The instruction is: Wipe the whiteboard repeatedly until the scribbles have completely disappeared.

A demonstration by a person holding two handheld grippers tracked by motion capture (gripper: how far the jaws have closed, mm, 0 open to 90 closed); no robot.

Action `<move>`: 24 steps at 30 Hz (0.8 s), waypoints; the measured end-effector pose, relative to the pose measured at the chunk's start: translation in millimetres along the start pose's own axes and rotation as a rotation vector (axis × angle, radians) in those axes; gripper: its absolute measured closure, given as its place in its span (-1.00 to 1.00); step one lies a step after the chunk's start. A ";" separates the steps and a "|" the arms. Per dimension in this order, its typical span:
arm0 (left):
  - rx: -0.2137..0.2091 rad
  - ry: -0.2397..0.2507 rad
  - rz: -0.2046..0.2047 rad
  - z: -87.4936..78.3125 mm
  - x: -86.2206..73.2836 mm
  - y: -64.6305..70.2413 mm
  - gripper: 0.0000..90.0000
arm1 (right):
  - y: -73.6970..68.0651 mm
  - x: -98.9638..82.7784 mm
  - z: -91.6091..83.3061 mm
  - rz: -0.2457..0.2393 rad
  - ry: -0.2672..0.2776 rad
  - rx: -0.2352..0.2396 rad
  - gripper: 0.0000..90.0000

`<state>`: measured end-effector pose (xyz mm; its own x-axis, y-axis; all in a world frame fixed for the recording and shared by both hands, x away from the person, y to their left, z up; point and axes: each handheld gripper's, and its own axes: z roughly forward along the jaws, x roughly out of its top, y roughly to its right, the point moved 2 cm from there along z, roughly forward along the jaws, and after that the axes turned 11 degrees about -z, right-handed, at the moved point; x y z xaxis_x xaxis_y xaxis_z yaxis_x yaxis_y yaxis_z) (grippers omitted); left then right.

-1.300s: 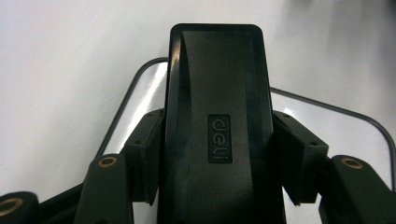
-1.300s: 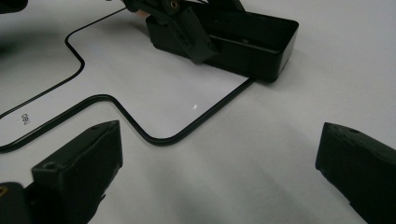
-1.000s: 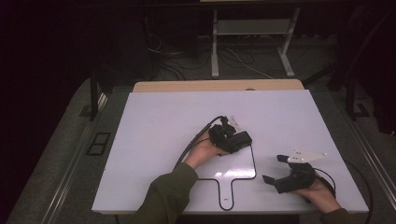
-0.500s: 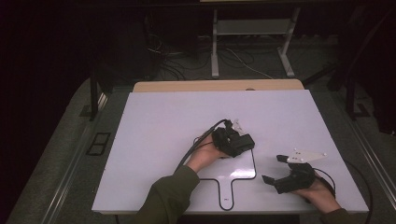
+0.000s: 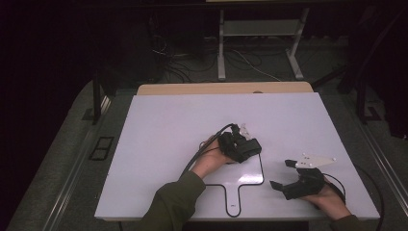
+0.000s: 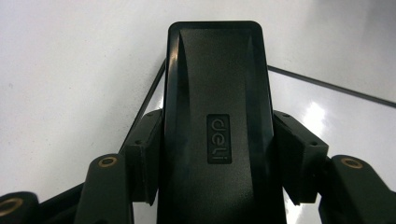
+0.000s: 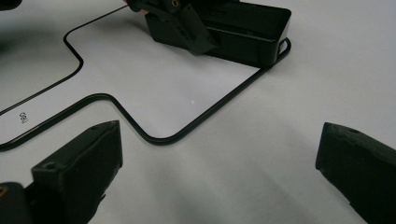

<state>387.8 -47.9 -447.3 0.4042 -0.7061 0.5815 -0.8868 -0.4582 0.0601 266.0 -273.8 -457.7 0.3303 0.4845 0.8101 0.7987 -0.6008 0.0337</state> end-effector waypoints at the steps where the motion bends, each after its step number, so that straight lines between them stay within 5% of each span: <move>1: 0.013 -0.002 -0.005 -1.6 -1.4 -3.5 -0.13 | 0.0 -0.2 -0.3 0.003 -0.001 -0.001 -1.00; 9: 0.091 -0.002 -0.095 -17.5 -19.2 -36.5 -0.13 | 0.2 -0.2 -0.7 0.003 -0.001 0.001 -1.00; 14: 0.125 -0.006 -0.112 -24.3 -26.1 -48.7 -0.13 | 0.1 0.0 -0.8 0.002 -0.002 0.000 -1.00; 18: 0.132 -0.007 -0.108 -24.1 -25.9 -45.4 -0.13 | -0.1 0.0 -0.4 0.000 -0.001 -0.001 -1.00; 24: 0.080 -0.017 -0.071 -21.1 -23.6 -28.3 -0.13 | 0.2 0.0 0.1 0.001 -0.001 0.000 -1.00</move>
<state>398.6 -6.9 -445.6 0.4695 -0.6795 0.5638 -0.8356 -0.5482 0.0351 266.3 -273.9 -457.8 0.3311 0.4844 0.8098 0.7986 -0.6010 0.0330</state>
